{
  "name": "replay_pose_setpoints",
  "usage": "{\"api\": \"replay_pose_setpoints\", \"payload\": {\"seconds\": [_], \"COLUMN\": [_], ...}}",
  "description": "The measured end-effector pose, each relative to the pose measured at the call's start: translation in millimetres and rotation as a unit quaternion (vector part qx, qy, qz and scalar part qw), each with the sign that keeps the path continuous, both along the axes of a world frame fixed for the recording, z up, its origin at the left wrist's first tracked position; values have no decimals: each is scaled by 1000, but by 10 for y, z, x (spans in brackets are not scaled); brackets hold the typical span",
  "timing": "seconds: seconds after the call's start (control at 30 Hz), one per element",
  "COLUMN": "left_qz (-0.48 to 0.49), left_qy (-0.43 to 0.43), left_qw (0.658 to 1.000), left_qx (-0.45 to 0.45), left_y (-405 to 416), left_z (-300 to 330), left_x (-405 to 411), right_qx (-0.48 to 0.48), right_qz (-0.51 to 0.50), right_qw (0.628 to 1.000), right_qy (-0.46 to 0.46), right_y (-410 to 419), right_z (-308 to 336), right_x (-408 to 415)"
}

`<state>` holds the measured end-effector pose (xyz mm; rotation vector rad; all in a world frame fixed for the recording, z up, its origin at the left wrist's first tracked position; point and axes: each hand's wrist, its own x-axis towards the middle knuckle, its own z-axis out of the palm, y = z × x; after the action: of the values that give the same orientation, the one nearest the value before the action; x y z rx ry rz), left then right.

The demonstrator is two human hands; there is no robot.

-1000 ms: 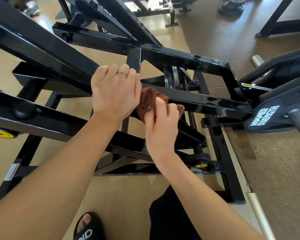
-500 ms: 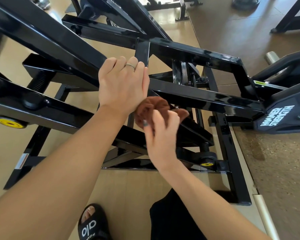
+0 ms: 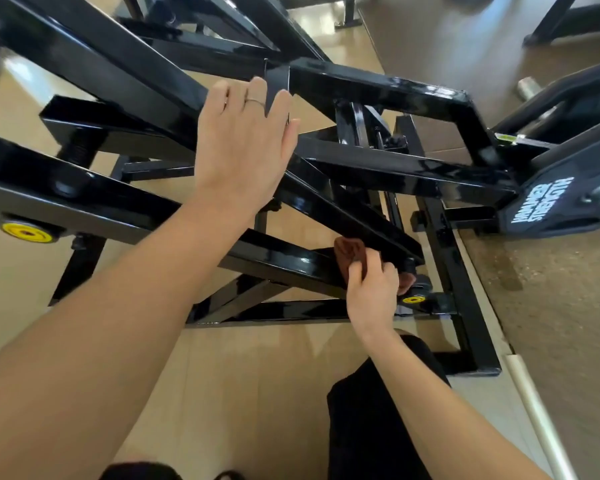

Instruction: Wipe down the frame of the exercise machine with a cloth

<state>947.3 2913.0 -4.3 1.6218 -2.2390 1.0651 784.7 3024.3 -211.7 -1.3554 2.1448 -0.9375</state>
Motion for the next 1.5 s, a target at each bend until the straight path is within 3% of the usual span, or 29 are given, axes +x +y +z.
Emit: {"api": "replay_pose_setpoints", "payload": {"seconds": [0.1, 0.17, 0.23, 0.33, 0.47, 0.63, 0.8, 0.9, 0.97, 1.07, 1.17, 1.3, 1.5], "left_qz": [-59, -91, -59, -8, -18, -49, -60, -60, -66, -73, -71, -71, -66], "left_qy": [-2, -47, -99, -133, -115, -80, -70, -70, -74, -71, -76, -72, -63], "left_qw": [998, 993, 978, 962, 970, 981, 985, 985, 985, 986, 986, 988, 988], "left_qx": [-17, 56, 176, 236, 213, 168, 143, 145, 141, 131, 129, 121, 125], "left_y": [306, 598, 805, 776, 741, 735, 736, 740, 726, 732, 710, 713, 730], "left_z": [-170, -425, -590, -667, -761, -798, -814, -814, -809, -818, -820, -836, -833], "left_x": [135, 270, 392, 458, 448, 466, 470, 472, 479, 477, 486, 479, 473], "right_qx": [-31, -86, -108, -79, 51, 64, -54, -72, -32, 79, 105, 43, -94], "right_qz": [-10, 24, 59, 93, -35, -106, -14, 48, 50, -22, -59, -78, 79], "right_qw": [999, 996, 992, 992, 998, 991, 998, 996, 998, 997, 993, 995, 992], "right_qy": [-9, -8, -14, -4, -21, -50, -32, -28, -24, 7, 20, -50, 2], "right_y": [13, 60, 101, 104, 144, 6, 26, 34, 51, 109, 44, -26, 101], "right_z": [276, 428, 481, 299, -100, 39, 411, 371, 174, -107, -83, 191, 425], "right_x": [420, 707, 791, 452, -149, 142, 732, 651, 316, -156, -87, 354, 656]}}
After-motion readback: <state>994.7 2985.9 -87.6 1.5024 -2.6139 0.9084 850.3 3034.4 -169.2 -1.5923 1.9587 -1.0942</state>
